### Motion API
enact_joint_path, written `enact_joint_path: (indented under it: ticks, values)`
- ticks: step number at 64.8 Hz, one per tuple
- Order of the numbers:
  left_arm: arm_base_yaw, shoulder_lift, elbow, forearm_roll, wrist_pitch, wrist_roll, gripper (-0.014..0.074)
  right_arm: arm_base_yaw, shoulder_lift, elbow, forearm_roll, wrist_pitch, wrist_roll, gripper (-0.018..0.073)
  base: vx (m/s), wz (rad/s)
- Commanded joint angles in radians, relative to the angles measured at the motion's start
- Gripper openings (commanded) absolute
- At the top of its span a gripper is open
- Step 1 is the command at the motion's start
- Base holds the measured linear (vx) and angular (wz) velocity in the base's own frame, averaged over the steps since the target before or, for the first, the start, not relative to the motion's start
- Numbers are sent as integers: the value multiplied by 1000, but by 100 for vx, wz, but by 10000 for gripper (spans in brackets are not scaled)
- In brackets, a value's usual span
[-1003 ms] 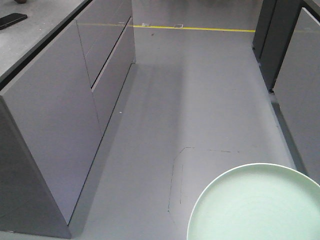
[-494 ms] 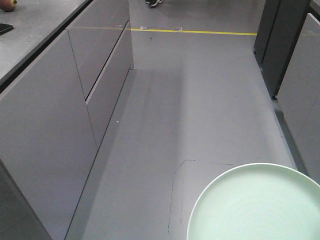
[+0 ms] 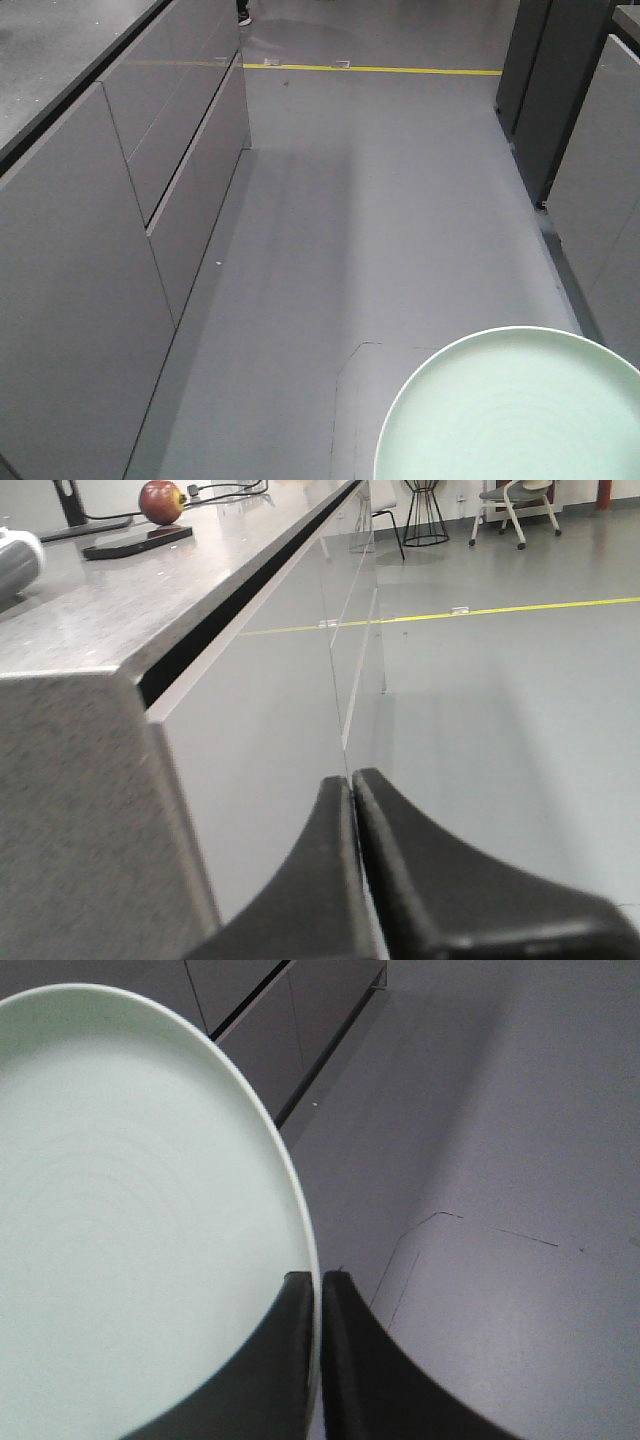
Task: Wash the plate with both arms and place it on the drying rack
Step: 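Drive the base away from the counter holding the plate in the right gripper, then drive along the aisle toward the counter with the plant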
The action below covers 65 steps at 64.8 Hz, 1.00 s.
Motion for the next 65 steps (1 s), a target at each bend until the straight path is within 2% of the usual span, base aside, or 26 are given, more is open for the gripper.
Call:
enact_joint_path:
  ticks: [1, 65]
  values:
    - [0, -15, -27, 5, -63, -8, -6, -3, 12, -23, 17, -67, 2, -1, 23, -11]
    - [0, -15, -27, 5, -63, -8, -6, -3, 12, -23, 17, -66, 2, -1, 24, -10]
